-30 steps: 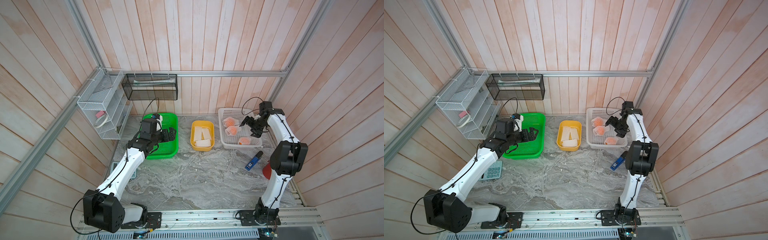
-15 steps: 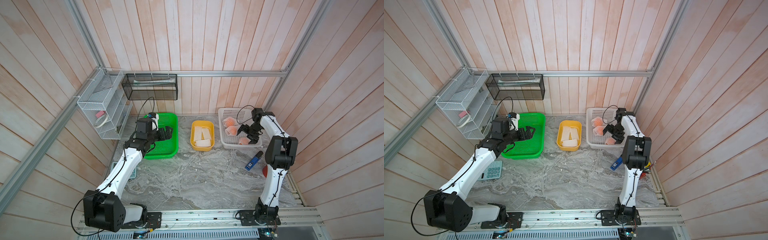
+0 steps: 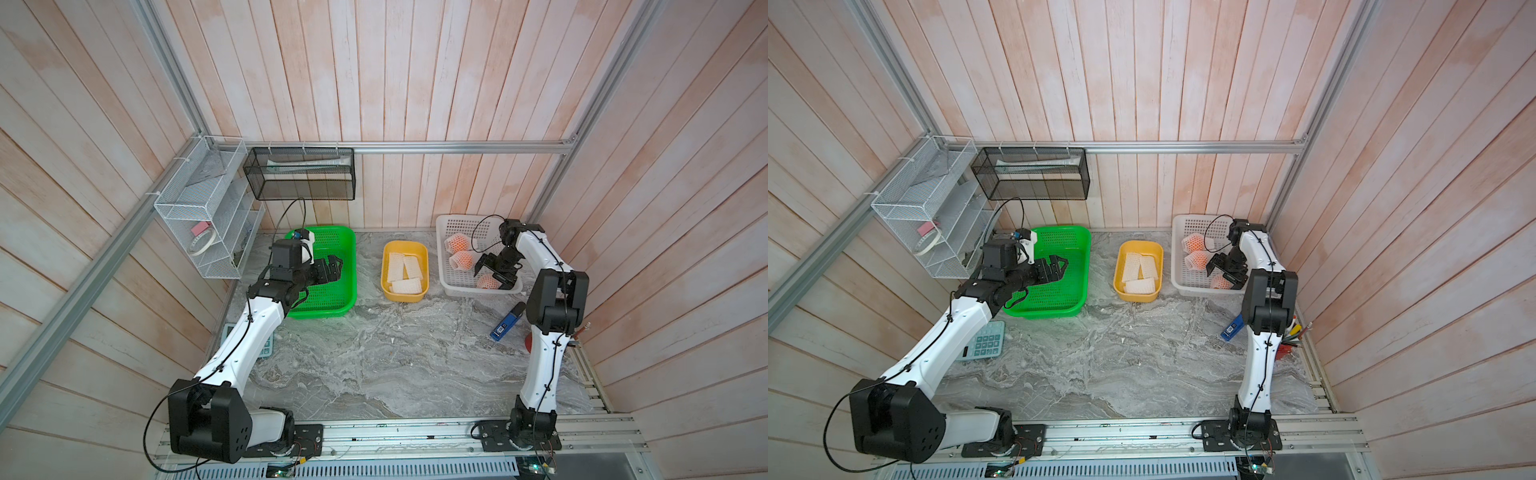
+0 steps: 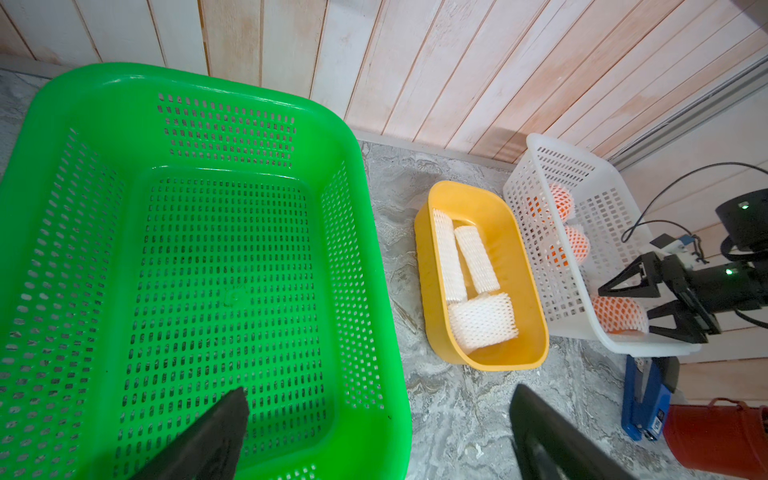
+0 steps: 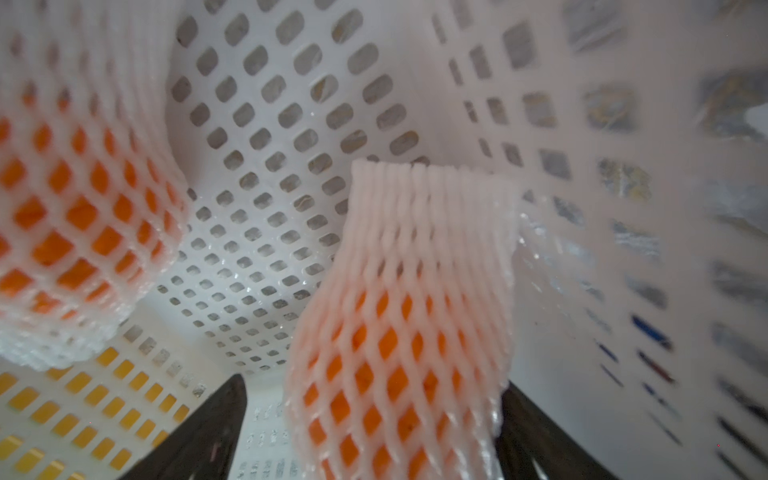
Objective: Remove foam nets from oranges
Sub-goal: Pick up the orange from the basket.
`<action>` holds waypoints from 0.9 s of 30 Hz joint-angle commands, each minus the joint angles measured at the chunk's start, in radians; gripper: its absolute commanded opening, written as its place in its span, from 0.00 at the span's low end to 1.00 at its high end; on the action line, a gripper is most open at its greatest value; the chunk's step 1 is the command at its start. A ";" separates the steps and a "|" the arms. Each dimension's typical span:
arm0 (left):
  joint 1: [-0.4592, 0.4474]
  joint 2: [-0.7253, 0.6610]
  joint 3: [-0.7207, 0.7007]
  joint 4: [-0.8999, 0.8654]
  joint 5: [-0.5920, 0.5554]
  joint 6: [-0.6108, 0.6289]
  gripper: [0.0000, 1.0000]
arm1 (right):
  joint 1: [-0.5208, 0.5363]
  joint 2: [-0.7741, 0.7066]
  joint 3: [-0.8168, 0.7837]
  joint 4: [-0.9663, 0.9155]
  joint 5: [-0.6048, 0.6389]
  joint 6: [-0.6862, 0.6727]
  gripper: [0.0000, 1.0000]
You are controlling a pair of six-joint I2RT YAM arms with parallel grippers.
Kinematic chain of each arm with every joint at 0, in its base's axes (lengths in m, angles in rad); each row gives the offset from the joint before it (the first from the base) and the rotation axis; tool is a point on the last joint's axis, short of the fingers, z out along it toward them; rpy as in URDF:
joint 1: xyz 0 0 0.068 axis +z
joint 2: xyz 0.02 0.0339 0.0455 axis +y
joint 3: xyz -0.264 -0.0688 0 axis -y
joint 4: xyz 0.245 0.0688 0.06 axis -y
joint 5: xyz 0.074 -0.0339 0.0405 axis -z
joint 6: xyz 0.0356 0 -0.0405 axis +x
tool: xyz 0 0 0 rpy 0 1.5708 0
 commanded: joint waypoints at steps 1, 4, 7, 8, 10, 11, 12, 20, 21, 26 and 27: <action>0.007 -0.004 -0.015 0.022 -0.001 0.008 1.00 | 0.000 0.064 0.030 -0.046 0.025 -0.035 0.85; 0.010 -0.001 -0.018 0.020 -0.003 0.008 1.00 | 0.002 0.079 0.037 -0.054 0.017 -0.052 0.77; 0.012 -0.006 -0.022 0.019 -0.003 0.011 1.00 | 0.002 0.071 0.049 -0.059 0.032 -0.067 0.64; 0.012 -0.008 -0.022 0.016 -0.006 0.013 1.00 | 0.002 0.063 0.063 -0.059 0.041 -0.072 0.60; 0.012 -0.010 -0.022 0.012 -0.017 0.014 1.00 | 0.003 0.042 0.084 -0.056 0.068 -0.076 0.60; 0.012 -0.012 -0.022 0.011 -0.022 0.014 1.00 | 0.003 0.028 0.084 -0.047 0.078 -0.083 0.59; 0.013 -0.012 -0.020 0.011 -0.025 0.014 1.00 | 0.006 0.009 0.081 -0.038 0.092 -0.090 0.59; 0.012 -0.004 0.002 0.016 -0.014 0.007 1.00 | 0.010 -0.165 -0.087 0.149 0.104 -0.114 0.56; 0.013 -0.001 0.007 0.016 -0.019 0.005 1.00 | 0.010 -0.190 -0.101 0.177 0.100 -0.113 0.52; 0.012 0.006 0.021 0.022 -0.012 -0.005 1.00 | 0.014 -0.290 -0.130 0.278 0.107 -0.118 0.51; 0.012 0.008 0.023 0.023 -0.009 -0.007 1.00 | 0.013 -0.310 -0.137 0.298 0.105 -0.118 0.51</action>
